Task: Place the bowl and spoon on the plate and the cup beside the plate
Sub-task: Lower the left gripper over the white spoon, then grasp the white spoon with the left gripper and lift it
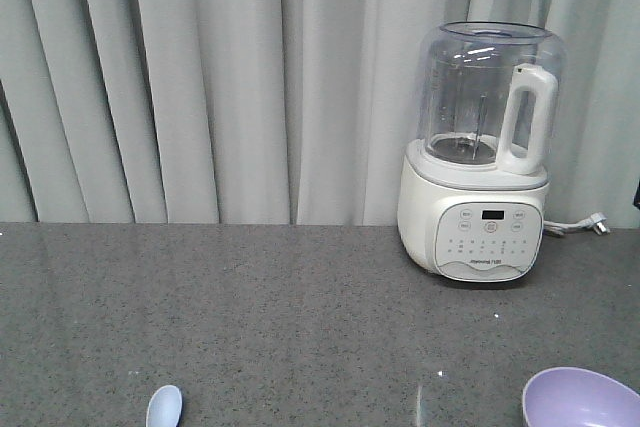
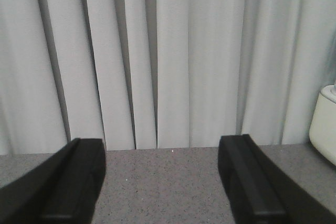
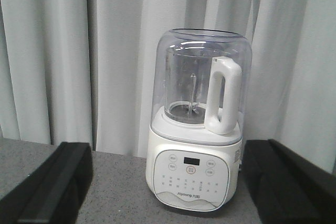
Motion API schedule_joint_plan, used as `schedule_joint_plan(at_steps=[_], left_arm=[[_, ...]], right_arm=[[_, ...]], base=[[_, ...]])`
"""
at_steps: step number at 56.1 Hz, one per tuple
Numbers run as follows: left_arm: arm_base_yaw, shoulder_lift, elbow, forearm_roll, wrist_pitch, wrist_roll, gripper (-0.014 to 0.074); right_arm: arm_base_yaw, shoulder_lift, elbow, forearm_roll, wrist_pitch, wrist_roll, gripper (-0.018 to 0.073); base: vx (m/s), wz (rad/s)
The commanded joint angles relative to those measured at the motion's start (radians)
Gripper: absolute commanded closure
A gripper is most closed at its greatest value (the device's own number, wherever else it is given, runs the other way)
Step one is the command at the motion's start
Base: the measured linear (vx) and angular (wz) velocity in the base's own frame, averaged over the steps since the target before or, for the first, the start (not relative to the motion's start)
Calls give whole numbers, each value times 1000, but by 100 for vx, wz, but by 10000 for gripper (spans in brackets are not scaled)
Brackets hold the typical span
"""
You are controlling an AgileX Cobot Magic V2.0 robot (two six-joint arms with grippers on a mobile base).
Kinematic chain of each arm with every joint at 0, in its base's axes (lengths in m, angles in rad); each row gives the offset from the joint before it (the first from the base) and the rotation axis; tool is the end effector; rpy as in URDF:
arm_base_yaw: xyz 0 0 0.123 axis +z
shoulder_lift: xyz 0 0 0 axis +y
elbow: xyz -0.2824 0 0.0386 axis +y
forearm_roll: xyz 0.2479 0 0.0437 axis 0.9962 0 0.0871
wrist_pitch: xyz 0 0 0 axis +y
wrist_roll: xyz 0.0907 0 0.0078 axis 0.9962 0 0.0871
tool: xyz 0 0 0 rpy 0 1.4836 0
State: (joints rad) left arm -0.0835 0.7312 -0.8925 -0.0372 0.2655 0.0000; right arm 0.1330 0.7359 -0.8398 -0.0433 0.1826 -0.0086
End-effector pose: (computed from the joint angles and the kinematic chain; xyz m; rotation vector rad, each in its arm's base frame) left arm 0.1437 -0.0129 0.4216 0.0454 1.5879 -0.1009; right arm 0.1484 0.0191 0.4110 -0.1375 1.5564 0.0583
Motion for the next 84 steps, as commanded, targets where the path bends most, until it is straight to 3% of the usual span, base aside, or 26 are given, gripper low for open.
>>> schedule_joint_plan(at_steps=[1, 12, 21, 32, 42, 60, 72, 84], left_arm=[[-2, 1, -33, -6, -114, -13, -19], [-2, 1, -42, -8, -76, -12, 17], [-13, 59, -152, -17, 132, -12, 21], [-110, 235, -254, -60, 336, 0, 21], [-198, 418, -254, -60, 433, -75, 21], [-333, 684, -254, -55, 465, -129, 21], [-355, 771, -254, 49, 499, -219, 21], [-355, 847, -254, 53, 518, -248, 21]], right_arm=[[-1, 0, -36, -11, -85, -13, -100], [-1, 0, -36, -7, -84, -13, -35], [-1, 0, -36, -7, -84, -13, 27], [-1, 0, -36, -7, -84, -13, 41], [-1, 0, -36, -7, -84, -13, 41], [-1, 0, -36, -8, -83, -13, 41], [-1, 26, -36, -8, -83, -13, 41], [-1, 40, -33, -8, -82, -13, 41]], base=[[0, 0], [0, 0], [0, 0], [0, 0], [0, 0], [0, 0], [0, 0], [0, 0]])
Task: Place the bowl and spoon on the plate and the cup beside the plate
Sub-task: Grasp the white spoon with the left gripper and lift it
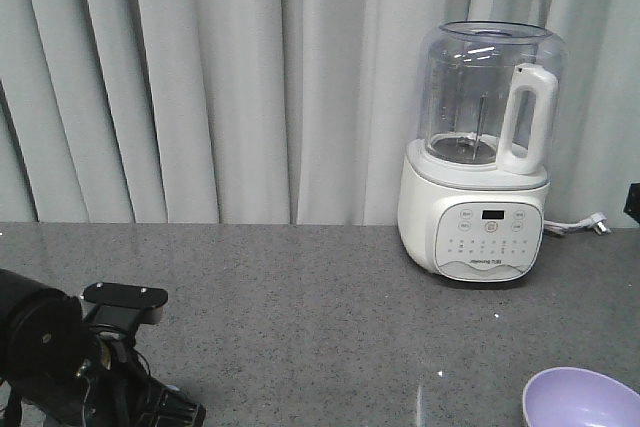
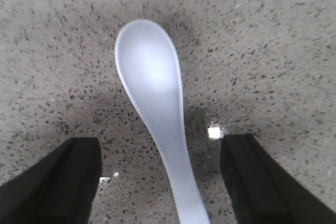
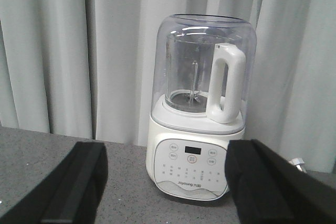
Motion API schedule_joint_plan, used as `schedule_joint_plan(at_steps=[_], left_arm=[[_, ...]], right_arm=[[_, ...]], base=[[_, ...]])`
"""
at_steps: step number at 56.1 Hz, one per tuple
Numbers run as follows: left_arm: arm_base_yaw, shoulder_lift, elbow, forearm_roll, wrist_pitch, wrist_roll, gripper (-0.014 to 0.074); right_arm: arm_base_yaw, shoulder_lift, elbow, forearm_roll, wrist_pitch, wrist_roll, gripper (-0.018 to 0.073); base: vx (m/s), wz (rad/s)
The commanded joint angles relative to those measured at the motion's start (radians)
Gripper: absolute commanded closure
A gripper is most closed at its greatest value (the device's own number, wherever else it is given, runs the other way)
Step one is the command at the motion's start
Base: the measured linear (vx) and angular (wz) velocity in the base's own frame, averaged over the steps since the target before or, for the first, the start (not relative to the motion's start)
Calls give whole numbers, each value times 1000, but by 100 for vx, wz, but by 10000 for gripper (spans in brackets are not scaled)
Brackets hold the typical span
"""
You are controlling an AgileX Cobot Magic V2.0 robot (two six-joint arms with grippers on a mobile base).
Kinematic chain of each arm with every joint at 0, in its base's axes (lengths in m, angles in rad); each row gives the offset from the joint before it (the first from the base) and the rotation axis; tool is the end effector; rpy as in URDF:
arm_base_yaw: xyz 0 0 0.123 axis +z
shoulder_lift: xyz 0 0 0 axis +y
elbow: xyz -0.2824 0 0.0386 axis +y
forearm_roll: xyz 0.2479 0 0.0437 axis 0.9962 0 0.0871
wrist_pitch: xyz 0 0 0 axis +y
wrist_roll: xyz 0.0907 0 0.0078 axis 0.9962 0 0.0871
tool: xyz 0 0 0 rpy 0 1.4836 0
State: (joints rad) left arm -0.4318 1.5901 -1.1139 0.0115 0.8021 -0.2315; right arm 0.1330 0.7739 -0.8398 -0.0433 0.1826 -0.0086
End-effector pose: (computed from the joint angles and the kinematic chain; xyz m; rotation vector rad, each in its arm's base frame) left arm 0.2891 -0.1324 0.2452 0.2863 2.7602 -0.1608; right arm 0.1592 0.0206 0.4051 -0.1411 1.5942 0.0573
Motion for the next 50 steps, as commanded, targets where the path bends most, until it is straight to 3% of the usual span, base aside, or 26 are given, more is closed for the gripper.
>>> schedule_joint_plan(at_steps=[1, 14, 20, 25, 34, 50], left_arm=[[-7, -8, -33, 5, -17, -17, 21], [-7, 56, -33, 4, -6, -22, 27], [-7, 61, -34, 4, 4, -47, 78], [-7, 61, -38, 4, 26, -49, 211], [-7, 61, -38, 6, 37, -25, 608], [-6, 5, -80, 4, 11, 50, 604]], right_arm=[[-1, 2, -33, -8, -82, -13, 41], [-1, 2, -33, -11, -83, -13, 41], [-1, 2, -33, -11, -83, -13, 41], [-1, 2, -33, -11, -83, -13, 41], [-1, 2, -33, -11, -83, -13, 41], [-1, 2, -33, -12, -82, -18, 41]], base=[[0, 0], [0, 0], [0, 0], [0, 0], [0, 0], [0, 0]])
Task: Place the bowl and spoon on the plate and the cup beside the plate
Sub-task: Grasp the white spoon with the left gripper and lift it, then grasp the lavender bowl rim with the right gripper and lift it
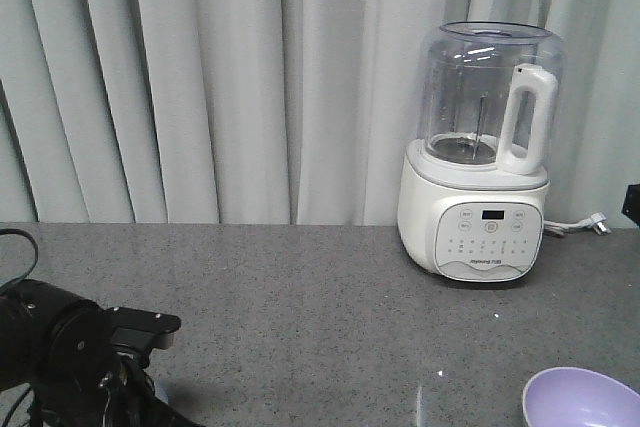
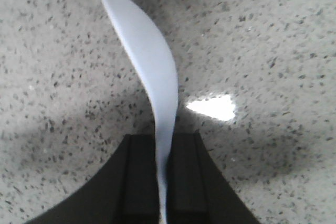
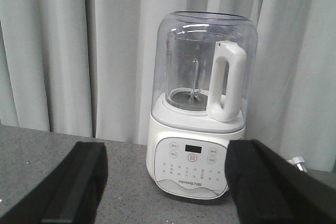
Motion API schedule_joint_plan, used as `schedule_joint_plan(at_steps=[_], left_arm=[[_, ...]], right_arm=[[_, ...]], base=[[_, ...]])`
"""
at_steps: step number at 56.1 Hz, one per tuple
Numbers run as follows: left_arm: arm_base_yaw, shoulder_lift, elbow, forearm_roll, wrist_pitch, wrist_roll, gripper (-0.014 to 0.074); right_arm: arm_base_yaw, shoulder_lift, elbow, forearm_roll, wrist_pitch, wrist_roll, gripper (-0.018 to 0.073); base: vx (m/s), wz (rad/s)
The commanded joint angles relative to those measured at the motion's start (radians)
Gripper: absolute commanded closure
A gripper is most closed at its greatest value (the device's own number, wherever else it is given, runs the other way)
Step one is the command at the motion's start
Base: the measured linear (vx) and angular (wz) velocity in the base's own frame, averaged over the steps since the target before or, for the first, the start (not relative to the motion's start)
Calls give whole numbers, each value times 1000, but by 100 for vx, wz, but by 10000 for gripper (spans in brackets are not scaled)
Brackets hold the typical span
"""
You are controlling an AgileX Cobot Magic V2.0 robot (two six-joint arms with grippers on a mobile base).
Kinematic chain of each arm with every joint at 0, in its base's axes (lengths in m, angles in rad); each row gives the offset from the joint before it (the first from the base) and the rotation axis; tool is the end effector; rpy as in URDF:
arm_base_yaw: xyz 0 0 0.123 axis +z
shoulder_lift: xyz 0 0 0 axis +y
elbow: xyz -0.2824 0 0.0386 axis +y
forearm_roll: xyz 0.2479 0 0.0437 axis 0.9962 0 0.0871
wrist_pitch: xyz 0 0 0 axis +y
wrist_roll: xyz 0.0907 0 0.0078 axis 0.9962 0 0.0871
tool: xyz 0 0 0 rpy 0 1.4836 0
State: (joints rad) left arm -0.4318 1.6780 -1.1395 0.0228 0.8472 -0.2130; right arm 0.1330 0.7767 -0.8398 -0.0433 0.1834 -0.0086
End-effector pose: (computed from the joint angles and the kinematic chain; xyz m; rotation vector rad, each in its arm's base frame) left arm 0.2987 -0.1359 0.2223 0.3322 2.8564 -0.0987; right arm 0.1599 0.0207 0.4046 -0.1414 1.5978 0.0572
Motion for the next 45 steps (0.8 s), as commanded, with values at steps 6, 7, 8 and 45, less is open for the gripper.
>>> schedule_joint_plan(at_steps=[6, 7, 8, 45], left_arm=[[-6, -166, -99, -7, -65, 48, 604], [-6, -187, -105, -7, -74, 48, 604], [-6, -200, -113, -7, -81, 48, 604], [-6, -545, -134, 58, -222, 55, 603]], right_arm=[[-1, -6, -33, -12, -61, -34, 41], [-1, -7, -33, -12, -54, -41, 41], [-1, -7, -33, -12, -39, -52, 41], [-283, 396, -46, 36, 454, 113, 41]], base=[[0, 0], [0, 0], [0, 0], [0, 0]])
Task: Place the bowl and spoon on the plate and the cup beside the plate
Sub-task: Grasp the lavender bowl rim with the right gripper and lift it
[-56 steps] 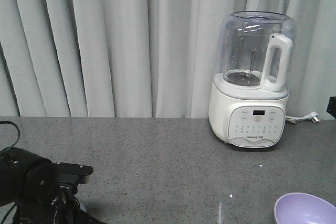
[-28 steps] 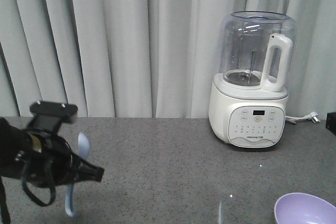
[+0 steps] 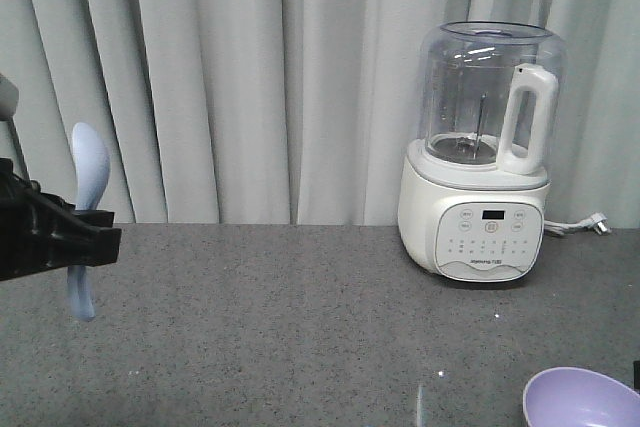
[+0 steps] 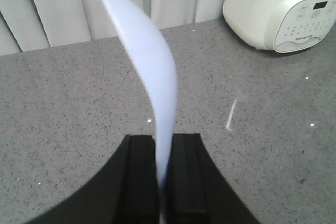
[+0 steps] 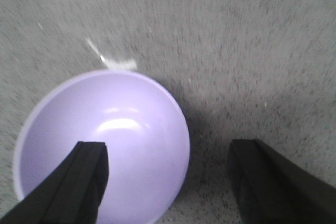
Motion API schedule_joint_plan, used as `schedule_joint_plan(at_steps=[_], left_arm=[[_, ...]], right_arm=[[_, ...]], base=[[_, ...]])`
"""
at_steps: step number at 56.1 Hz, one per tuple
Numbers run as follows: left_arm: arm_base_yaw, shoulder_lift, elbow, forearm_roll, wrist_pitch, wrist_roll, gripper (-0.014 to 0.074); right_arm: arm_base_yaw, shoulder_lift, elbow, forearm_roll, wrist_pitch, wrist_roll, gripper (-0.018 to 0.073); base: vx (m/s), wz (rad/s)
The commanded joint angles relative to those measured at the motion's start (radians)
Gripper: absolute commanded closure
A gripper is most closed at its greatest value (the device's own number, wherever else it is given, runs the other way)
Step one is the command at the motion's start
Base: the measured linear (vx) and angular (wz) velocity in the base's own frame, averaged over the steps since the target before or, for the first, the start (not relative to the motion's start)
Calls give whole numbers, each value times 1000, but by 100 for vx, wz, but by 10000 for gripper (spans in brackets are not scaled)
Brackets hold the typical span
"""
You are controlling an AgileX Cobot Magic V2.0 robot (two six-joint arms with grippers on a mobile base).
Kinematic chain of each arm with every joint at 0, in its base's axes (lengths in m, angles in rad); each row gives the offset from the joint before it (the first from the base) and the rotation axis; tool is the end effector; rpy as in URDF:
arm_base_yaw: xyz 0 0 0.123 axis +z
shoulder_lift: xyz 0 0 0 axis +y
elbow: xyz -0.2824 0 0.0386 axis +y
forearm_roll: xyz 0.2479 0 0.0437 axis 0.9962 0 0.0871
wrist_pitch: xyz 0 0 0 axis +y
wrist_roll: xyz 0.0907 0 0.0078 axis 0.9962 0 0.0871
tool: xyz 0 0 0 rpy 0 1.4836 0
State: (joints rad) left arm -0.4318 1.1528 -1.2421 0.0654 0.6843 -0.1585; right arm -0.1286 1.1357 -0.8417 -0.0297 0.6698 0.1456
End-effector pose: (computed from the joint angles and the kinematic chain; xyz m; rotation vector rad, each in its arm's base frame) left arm 0.2224 -0.0983 0.4181 0.3120 2.0663 -0.2862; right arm 0.2220 -0.0304 0.2953 0.3143 2.4269 -0.0253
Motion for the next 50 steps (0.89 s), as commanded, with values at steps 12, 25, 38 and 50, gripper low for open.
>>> schedule_joint_plan(at_steps=[12, 25, 38, 50], left_arm=[[-6, -20, -31, 23, -54, 1, 603], [-6, -20, -31, 23, -55, 0, 603], [-6, -20, -31, 23, -41, 0, 603], [-6, -20, -31, 45, -41, 0, 601]], right_arm=[[-30, 161, -101, 30, 2, -87, 41], [-30, 282, -101, 30, -15, -113, 47], [-29, 377, -101, 30, -17, -114, 387], [-29, 312, -101, 30, -24, -153, 573]], base=[[0, 0], [0, 0], [0, 0], [0, 0]])
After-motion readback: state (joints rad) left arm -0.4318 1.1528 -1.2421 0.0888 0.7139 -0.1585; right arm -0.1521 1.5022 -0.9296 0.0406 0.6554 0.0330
